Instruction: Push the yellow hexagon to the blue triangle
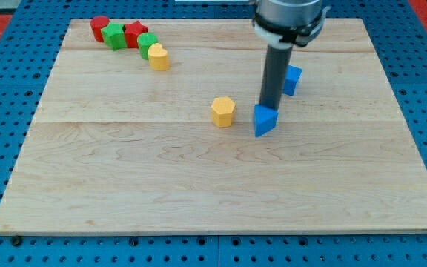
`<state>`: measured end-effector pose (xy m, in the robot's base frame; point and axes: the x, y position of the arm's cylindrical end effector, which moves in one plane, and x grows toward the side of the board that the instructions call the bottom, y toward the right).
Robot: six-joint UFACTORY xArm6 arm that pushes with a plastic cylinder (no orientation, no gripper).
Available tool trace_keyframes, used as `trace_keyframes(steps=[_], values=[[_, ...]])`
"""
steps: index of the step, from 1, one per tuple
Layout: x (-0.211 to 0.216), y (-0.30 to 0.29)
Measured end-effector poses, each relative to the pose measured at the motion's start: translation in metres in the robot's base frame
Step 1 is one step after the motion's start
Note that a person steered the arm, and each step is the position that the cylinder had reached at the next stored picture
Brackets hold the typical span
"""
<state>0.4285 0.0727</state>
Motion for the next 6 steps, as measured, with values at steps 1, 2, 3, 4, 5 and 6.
trace_keyframes(steps=[1,2,3,4,5,6], values=[[-0.037,-0.037],[-0.039,-0.115],[-0.010,-0.113],[0.006,-0.082],[0.004,-0.080],[0.002,-0.184]])
